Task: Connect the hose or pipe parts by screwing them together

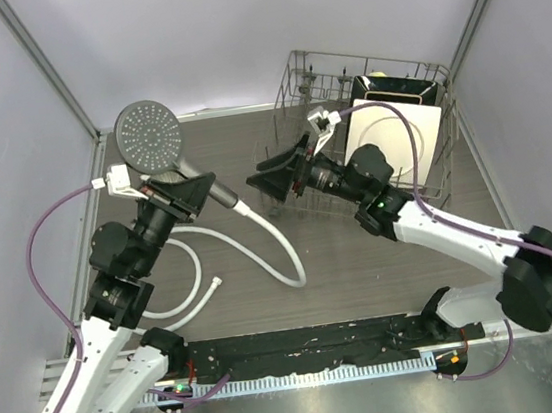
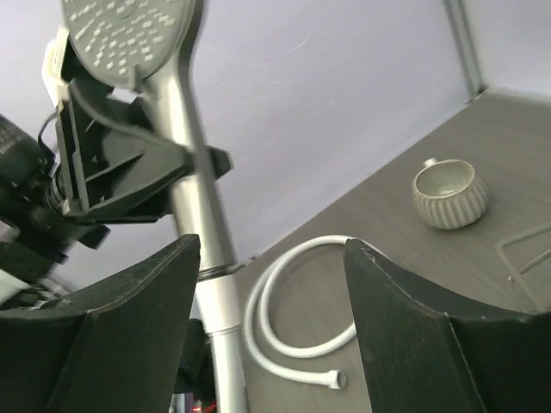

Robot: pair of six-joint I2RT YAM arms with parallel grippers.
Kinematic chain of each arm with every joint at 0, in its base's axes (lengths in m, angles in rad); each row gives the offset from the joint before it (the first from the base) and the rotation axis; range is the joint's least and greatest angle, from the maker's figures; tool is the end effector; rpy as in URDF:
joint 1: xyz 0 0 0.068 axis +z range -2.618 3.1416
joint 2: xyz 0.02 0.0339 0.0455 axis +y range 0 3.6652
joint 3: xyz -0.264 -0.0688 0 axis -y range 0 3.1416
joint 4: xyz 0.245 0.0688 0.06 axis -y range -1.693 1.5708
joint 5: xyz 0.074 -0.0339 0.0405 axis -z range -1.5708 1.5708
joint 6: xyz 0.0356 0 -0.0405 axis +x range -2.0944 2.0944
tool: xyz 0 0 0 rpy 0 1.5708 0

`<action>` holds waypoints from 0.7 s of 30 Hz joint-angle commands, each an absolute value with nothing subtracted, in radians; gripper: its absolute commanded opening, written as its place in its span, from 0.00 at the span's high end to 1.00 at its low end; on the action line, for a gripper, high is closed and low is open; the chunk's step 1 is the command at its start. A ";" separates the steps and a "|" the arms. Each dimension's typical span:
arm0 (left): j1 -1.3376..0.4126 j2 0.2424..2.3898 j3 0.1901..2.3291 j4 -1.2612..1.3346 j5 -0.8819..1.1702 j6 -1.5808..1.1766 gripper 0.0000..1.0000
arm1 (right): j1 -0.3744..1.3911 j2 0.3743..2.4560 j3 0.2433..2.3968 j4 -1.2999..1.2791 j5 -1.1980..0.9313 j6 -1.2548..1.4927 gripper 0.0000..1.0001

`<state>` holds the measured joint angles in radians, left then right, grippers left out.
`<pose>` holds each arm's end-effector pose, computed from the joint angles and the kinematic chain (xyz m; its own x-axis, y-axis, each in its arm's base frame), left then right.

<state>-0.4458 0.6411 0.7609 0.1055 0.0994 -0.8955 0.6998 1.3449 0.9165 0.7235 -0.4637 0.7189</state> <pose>0.1349 -0.0684 0.3847 -0.2770 -0.7284 -0.6266 0.4801 0.4600 -0.7469 0.2268 0.2118 0.3544 -0.4275 0.4100 -0.8057 -0.8264 0.1841 0.5322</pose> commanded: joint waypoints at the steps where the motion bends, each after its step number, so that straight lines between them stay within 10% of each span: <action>1: -0.445 0.672 0.886 -0.066 0.009 -0.825 1.00 | 0.866 1.217 1.005 0.294 -0.085 0.202 0.26; 10: -0.446 0.718 0.983 -0.205 -0.089 -0.822 1.00 | 1.325 1.262 1.095 0.279 0.654 -0.449 0.21; 21: -0.446 0.715 1.046 -0.290 -0.115 -0.857 1.00 | 1.422 1.569 1.310 0.279 0.929 -0.679 0.21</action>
<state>-0.4458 0.7345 0.9985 -0.3134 -0.0765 -0.8749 1.4048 1.5307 1.2087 0.2466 0.7597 -0.5522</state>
